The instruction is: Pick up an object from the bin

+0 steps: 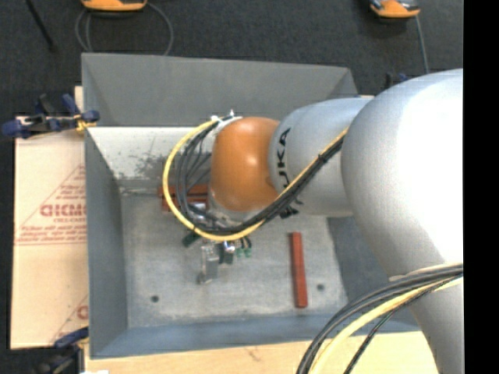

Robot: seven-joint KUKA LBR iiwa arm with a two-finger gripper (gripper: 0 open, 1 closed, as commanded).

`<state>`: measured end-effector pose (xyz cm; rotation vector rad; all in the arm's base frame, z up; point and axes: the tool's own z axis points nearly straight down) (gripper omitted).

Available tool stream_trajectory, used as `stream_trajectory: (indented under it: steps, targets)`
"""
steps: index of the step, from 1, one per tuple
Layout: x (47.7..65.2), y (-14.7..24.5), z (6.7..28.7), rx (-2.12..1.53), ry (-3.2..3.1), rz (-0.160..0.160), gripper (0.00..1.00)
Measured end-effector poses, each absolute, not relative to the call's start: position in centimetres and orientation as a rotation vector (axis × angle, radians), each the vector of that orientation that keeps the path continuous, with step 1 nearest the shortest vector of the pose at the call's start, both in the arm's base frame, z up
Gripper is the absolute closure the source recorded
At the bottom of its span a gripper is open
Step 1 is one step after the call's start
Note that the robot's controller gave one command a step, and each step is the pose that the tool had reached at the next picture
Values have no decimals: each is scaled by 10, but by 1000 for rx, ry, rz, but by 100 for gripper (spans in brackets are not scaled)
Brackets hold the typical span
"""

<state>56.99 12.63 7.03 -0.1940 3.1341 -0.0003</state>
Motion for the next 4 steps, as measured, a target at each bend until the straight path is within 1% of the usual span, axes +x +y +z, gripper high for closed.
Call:
stream_trajectory:
  steps: [1, 2, 3, 4]
  targets:
    - [570, 127, 71, -187, 3134, 4, 100]
    - [591, 226, 89, 121, 3133, 10, 100]
    - [595, 238, 198, 281, 3118, 11, 100]
    - [605, 179, 177, -290, 3125, -5, 100]
